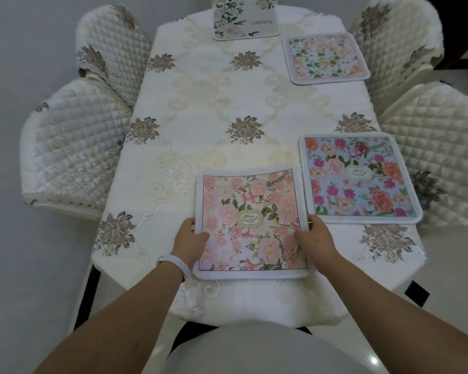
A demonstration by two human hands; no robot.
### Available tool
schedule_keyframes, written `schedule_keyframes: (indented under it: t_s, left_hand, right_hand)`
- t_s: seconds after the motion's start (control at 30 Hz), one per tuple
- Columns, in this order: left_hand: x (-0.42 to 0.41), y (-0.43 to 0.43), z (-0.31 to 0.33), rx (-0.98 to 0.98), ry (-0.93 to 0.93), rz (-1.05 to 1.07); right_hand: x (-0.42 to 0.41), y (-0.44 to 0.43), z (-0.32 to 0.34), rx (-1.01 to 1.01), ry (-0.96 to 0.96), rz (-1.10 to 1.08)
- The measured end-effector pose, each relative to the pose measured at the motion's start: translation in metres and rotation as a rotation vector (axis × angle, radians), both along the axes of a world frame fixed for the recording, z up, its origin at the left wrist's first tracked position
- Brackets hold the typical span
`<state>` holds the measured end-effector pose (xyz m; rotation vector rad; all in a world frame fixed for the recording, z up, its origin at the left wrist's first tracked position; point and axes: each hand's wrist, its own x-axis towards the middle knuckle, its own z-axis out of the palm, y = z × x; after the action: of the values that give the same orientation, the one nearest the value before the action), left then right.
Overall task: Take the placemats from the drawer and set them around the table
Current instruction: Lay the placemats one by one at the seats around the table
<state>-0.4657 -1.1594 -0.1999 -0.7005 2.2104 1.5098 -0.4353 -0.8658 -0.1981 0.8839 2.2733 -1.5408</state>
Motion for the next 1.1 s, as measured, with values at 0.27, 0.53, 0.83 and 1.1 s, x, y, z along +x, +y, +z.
schedule_keyframes:
  t_s: [0.27,0.53,0.83,1.1]
  left_hand:
    - [0.02,-0.014,0.024,0.021,0.103,0.137]
    - [0.055,-0.091,0.047,0.05,0.134,0.342]
    - [0.106,-0.217,0.058,0.102,0.233,0.552]
    - [0.139,-0.385,0.083,0.125,0.335,0.635]
  right_hand:
    - [-0.013,-0.015,0.011,-0.057,0.067,0.097]
    - [-0.038,-0.095,0.024,-0.115,0.109,0.301]
    - [-0.043,-0.236,0.055,-0.095,0.185,0.516]
    - [-0.028,-0.418,0.082,-0.057,0.247,0.607]
